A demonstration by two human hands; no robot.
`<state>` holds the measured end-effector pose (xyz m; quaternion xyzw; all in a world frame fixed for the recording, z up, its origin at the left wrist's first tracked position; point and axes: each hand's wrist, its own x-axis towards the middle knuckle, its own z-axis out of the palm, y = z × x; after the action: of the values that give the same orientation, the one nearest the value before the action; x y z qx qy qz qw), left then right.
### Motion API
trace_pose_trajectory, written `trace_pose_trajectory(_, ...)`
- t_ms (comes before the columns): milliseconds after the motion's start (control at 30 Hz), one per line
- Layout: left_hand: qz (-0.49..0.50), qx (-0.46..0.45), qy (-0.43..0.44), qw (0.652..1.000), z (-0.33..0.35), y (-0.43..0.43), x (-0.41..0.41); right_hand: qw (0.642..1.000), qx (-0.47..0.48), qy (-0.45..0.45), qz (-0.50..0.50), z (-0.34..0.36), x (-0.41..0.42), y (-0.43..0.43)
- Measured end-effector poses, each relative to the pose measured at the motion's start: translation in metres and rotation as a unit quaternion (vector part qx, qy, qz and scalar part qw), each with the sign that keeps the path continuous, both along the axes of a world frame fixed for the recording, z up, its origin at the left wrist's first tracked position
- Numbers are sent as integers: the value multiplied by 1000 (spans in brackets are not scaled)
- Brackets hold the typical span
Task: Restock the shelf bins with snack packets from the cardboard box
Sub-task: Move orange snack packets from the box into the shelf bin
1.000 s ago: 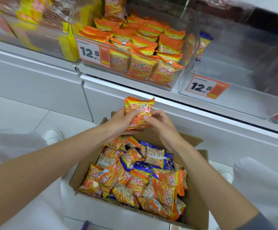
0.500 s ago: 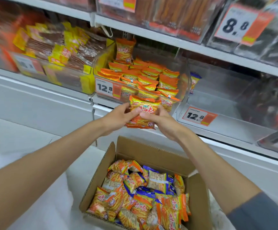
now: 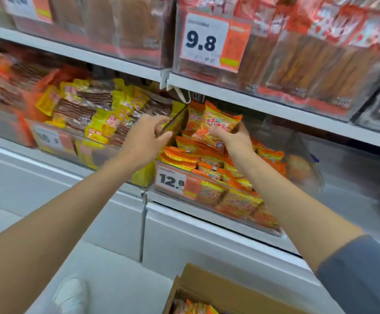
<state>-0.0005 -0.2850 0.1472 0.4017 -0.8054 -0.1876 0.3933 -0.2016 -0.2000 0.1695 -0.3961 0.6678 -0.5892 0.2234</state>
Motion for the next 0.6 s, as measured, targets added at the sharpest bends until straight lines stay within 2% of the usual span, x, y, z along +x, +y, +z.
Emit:
trace_pose_trajectory(133, -22, 0, 24, 999, -23, -16, -5, 998, 68, -11, -11, -1, -4, -48)
trace_pose_trajectory(200, -17, -9, 26, 999, -27, -17, -5, 994, 100, 28, 21, -7, -4, -64)
trace_pose_trajectory(267, -27, 1, 30, 999, -26, -17, -4, 992, 94, 84, -6, -14, -2, -74)
trace_pose_trajectory(367, -37, 4, 34, 999, -24, -15, -3, 986, 28, 155, -52, -20, 2, -76)
trace_pose_trajectory(467, -18, -6, 17, 1000, -24, -10, -3, 976, 69, 204, -2, -25, 6, -79)
trace_pose_trajectory(533, -6, -11, 12, 1000, -24, -8, -3, 975, 110, 192, 17, -25, 10, -78)
trace_pose_trajectory(600, -3, -13, 10, 1000, -23, -7, -3, 985, 96, 138, 33, -26, 13, -75)
